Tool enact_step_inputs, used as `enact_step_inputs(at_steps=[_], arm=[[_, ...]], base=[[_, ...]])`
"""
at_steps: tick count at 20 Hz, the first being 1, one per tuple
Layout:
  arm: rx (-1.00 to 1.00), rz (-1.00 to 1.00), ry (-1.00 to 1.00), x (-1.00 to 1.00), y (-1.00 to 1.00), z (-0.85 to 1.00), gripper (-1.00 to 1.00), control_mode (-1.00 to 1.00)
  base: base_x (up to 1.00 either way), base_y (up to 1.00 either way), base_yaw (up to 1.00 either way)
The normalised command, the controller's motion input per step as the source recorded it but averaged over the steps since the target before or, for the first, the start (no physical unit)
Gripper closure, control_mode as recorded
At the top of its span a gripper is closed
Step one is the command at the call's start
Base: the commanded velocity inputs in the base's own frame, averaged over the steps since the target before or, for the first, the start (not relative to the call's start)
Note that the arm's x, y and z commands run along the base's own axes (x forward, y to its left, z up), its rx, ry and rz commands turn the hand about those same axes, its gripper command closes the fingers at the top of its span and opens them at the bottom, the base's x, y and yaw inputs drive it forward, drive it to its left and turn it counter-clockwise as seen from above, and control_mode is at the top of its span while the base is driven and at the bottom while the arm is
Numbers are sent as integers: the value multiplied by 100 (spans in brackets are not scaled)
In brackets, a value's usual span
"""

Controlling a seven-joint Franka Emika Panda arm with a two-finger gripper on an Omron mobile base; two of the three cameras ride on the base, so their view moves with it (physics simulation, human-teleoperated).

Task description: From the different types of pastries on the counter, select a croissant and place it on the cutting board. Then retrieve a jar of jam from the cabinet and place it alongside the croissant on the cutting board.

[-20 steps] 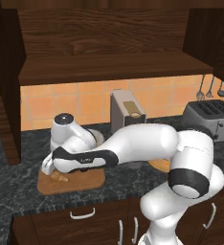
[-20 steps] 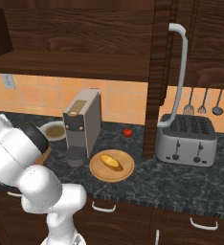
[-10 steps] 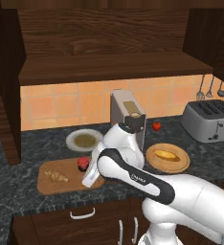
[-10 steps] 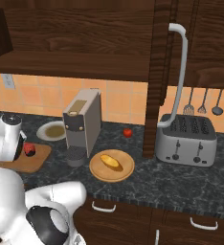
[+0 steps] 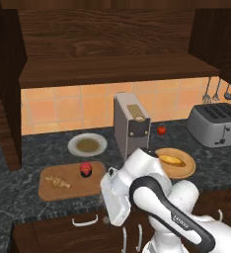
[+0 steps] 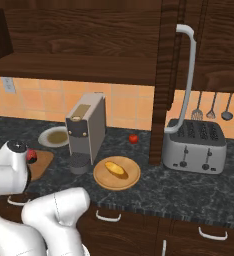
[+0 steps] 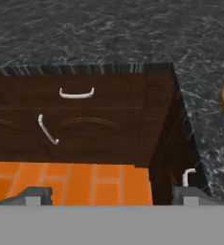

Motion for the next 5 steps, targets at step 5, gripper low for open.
enact_step_inputs(at_steps=[5], arm=[[-7, 33, -8, -100, -15, 0, -100, -100]], base=[[0, 0, 0]])
